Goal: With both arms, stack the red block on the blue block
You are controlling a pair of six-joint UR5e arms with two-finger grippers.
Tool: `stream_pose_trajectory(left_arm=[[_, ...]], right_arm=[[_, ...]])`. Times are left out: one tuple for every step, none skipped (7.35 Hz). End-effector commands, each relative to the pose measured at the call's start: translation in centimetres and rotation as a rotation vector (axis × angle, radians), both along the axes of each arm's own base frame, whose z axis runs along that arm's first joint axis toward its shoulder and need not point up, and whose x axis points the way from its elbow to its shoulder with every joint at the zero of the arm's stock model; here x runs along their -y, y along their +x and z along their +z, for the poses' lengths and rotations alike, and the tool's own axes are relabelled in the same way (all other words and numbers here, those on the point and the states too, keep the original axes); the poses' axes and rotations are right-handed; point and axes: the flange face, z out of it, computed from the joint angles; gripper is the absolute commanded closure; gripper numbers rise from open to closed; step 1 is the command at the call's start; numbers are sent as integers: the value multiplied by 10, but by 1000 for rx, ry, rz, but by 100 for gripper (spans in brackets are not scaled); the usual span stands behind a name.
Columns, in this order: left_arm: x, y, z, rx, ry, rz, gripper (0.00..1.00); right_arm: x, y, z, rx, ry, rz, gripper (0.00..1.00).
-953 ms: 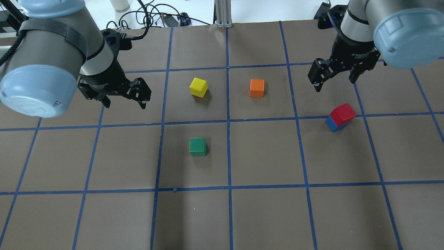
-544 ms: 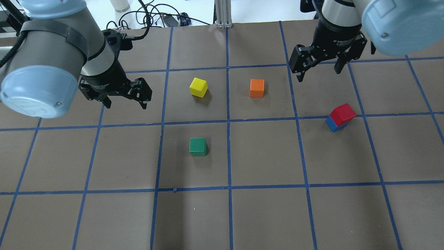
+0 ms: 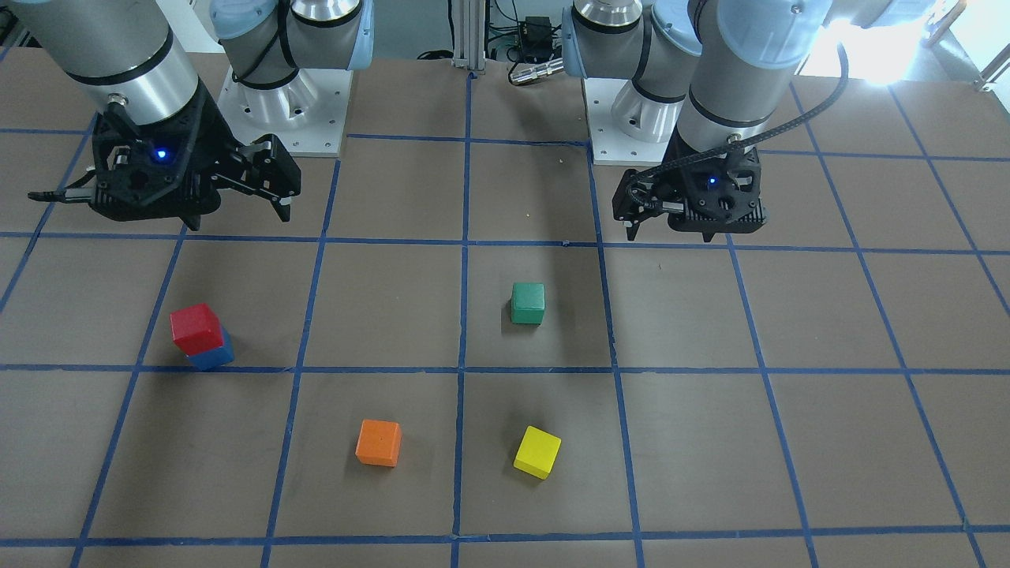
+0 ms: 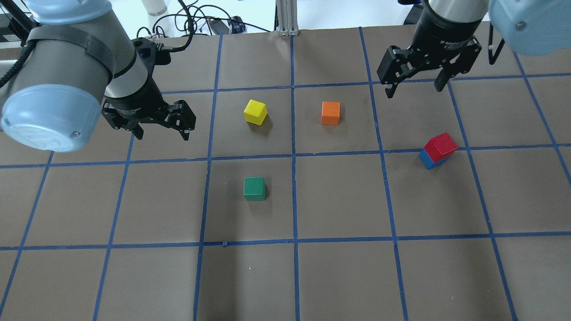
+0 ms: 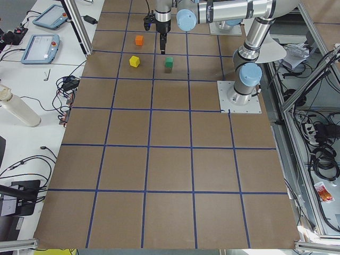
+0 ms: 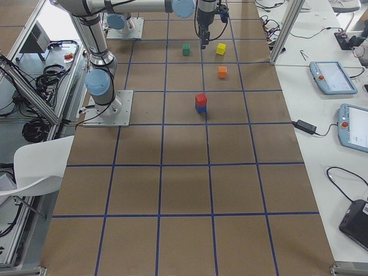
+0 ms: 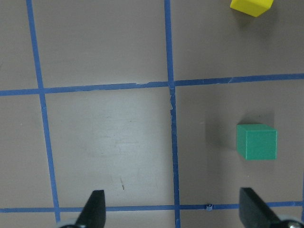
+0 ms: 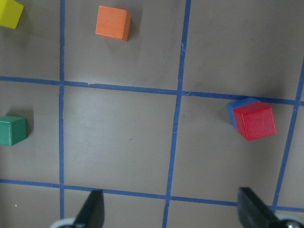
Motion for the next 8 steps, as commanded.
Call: stream_pose_trajectory(left_arm=[[0,0,1,0,-1,-1,0],[-1,0,1,0,-1,-2,0],[-1,-1,1,-1,-1,-1,0],[-2,-1,2,-1,-3,-1,0],[-2,0,2,0,-3,-1,0],[-2,0,2,0,-3,-1,0],[-1,0,1,0,-1,-1,0],[-1,-1,0,-1,2,-2,0]], right_arm=[[1,-6,8,-46,-10,-81,0],[5,-6,9,-45,-34,-86,0],[10,-6,10,-43,-86,-86,0],[11,-6,11,-42,-94,-88,0],[10,-6,12,-45,-92,-86,0],[10,-6,10,-45,-83,-85,0],[9,-6,10,-47,-82,-85,0],[9,-6,9,-47,-77,-86,0]])
